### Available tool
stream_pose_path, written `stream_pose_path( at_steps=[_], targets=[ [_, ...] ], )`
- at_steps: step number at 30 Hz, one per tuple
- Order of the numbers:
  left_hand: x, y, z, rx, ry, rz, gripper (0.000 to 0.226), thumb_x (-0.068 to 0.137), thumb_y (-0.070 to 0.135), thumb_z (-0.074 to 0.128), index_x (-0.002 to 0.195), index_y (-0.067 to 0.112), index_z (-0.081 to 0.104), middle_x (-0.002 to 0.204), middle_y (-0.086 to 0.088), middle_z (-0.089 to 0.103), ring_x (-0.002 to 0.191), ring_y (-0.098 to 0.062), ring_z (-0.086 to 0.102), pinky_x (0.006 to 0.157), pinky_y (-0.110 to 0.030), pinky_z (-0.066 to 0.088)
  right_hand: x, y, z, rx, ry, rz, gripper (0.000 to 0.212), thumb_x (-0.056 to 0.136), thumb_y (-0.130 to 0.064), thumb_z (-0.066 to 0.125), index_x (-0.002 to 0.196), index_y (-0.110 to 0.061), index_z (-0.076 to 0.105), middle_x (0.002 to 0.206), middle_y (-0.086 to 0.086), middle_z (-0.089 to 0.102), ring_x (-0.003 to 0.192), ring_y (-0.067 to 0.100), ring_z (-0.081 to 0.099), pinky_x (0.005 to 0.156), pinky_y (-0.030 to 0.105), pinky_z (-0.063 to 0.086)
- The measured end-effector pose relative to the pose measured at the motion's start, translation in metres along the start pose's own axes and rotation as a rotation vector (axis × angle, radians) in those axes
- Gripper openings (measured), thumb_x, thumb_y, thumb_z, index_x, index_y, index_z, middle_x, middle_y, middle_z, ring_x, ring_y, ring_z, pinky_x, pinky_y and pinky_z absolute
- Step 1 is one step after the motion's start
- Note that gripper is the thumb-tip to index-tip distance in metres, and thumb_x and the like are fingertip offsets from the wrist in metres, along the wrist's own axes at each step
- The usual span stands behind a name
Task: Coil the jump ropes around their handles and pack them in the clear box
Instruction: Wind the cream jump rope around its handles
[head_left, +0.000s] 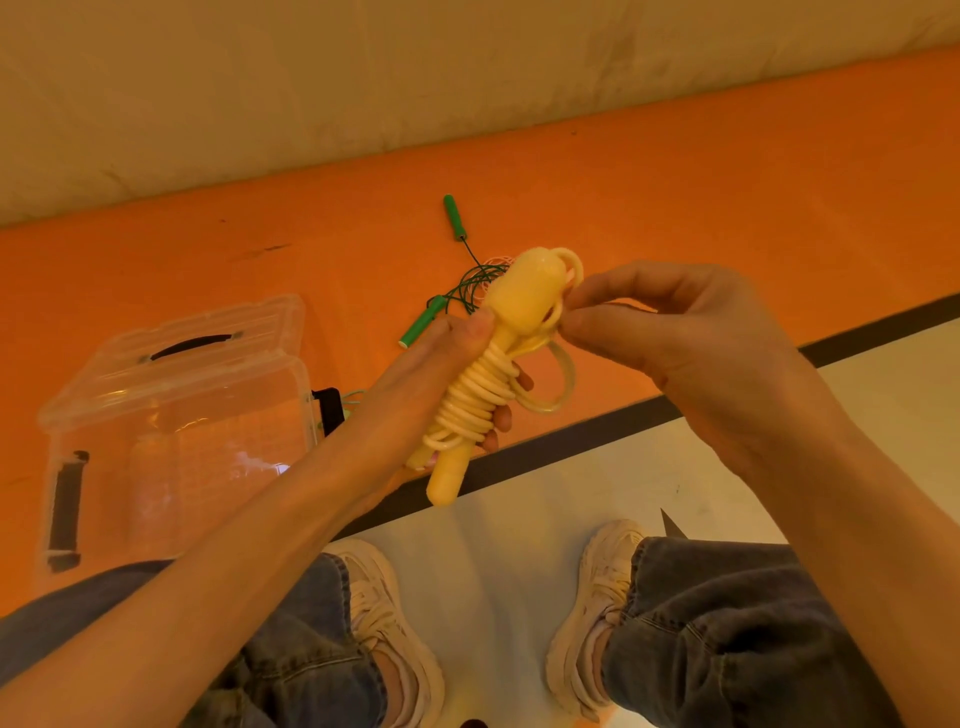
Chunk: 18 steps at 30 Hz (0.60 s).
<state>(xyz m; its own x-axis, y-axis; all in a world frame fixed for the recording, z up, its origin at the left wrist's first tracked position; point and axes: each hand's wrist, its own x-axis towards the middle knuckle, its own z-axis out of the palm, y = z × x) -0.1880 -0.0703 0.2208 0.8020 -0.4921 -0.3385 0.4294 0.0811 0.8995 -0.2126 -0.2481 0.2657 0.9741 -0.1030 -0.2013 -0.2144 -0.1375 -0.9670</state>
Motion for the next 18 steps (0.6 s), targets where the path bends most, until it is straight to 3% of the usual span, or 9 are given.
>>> stream_pose_path(
  at_steps=[4, 9, 18],
  targets=[
    [-0.0013, 0.0007, 0.0014, -0.007, 0.047, 0.031, 0.069, 0.084, 0.049, 0.052, 0.123, -0.008, 0.042, 0.074, -0.006, 0.067, 0.057, -0.016, 0.06, 0.05, -0.025, 0.052, -0.0021, -0.0035, 0.0068, 0.021, 0.046, -0.057, 0.031, 0.055, -0.028, 0.078, 0.079, -0.011, 0.073, 0.08, -0.002, 0.074, 0.079, 0.004, 0.07, 0.075, 0.015, 0.054],
    [-0.0036, 0.0013, 0.0035, 0.014, 0.012, 0.063, 0.075, 0.079, 0.049, 0.051, 0.122, -0.012, 0.041, 0.069, -0.002, 0.067, 0.055, -0.014, 0.061, 0.049, -0.024, 0.052, -0.0031, -0.0017, 0.0108, -0.098, 0.155, -0.137, 0.036, 0.049, -0.034, 0.079, 0.075, -0.011, 0.07, 0.075, 0.001, 0.073, 0.07, 0.011, 0.071, 0.073, 0.028, 0.058],
    [-0.0043, 0.0037, 0.0015, -0.002, -0.01, 0.073, 0.073, 0.088, 0.053, 0.047, 0.123, -0.011, 0.041, 0.069, -0.001, 0.067, 0.057, -0.014, 0.06, 0.052, -0.024, 0.052, -0.0022, -0.0007, 0.0102, 0.088, 0.09, -0.108, 0.025, 0.06, -0.011, 0.08, 0.083, -0.006, 0.07, 0.08, 0.003, 0.075, 0.075, 0.014, 0.073, 0.07, 0.016, 0.053]
  ],
)
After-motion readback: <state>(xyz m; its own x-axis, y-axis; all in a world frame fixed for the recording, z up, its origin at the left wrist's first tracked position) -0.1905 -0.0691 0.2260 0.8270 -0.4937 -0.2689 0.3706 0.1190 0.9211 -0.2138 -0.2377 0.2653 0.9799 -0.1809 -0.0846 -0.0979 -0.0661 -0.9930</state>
